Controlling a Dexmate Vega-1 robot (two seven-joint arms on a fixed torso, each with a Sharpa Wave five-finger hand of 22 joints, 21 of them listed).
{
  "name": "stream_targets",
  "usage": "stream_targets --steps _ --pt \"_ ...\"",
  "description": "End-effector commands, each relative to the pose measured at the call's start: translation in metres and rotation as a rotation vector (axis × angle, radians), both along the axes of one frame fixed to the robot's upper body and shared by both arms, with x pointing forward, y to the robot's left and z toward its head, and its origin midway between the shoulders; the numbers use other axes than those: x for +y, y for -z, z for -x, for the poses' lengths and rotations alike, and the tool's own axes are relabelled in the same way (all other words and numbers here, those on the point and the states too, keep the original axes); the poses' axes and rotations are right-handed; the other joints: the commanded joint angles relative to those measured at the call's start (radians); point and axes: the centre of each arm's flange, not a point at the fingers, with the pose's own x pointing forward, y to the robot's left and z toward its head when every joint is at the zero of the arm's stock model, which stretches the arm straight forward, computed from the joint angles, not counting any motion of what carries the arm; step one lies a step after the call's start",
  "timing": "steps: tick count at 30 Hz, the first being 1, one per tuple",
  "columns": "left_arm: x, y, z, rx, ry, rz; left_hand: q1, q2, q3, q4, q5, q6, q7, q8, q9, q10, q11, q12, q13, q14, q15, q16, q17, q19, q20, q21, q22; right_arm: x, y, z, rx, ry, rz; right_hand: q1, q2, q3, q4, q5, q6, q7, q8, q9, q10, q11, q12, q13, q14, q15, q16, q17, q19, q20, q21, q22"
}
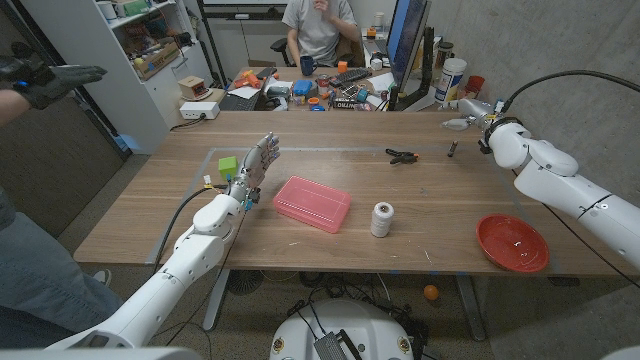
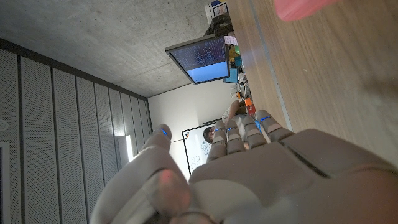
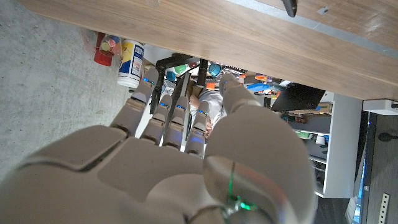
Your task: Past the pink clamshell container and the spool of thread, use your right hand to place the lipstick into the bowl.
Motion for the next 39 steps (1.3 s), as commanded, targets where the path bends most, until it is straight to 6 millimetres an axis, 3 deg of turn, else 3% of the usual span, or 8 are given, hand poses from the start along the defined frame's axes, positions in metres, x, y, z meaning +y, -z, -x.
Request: stream_targets --steps 1,20,39 --pt "0.0 0.004 -0.001 0.004 0.003 0.008 -0.001 0.009 0.0 -0.005 -0.003 0.008 0.002 0.002 0.002 -0.001 0.007 0.003 0.001 -0.002 0.011 0.003 0.006 0.0 0.01 -0.004 0.006 0.0 -0.012 -0.009 0.033 0.049 0.054 0.012 -0.012 0.01 0.004 0.01 0.008 -0.001 0.003 0.006 0.008 0.006 0.001 0.003 0.009 0.001 0.005 0.002 0.012 0.0 0.004 0.002" --pt "0.006 0.01 0.0 0.018 -0.017 0.021 -0.005 0.011 -0.001 -0.008 -0.003 0.012 0.002 0.001 0.002 0.002 0.008 0.004 -0.001 -0.003 0.012 0.004 0.006 0.003 0.011 -0.011 0.006 -0.008 -0.015 -0.029 0.127 0.099 0.098 0.006 -0.031 0.005 0.019 0.012 0.009 -0.006 -0.001 0.007 0.004 -0.005 -0.005 0.004 -0.001 0.017 -0.004 0.006 0.008 0.016 -0.008 0.002" --pt "0.007 0.006 0.004 0.015 -0.022 0.01 -0.009 0.014 -0.001 -0.011 -0.003 0.013 0.001 0.0 0.002 0.001 0.006 0.004 -0.002 -0.004 0.014 0.004 0.006 0.004 0.014 -0.019 0.006 -0.019 -0.011 -0.047 0.185 0.137 0.092 0.01 -0.032 0.011 0.026 0.018 0.042 -0.018 0.007 0.008 0.028 -0.019 -0.001 0.004 0.035 0.011 0.006 0.011 0.036 0.002 -0.008 0.003"
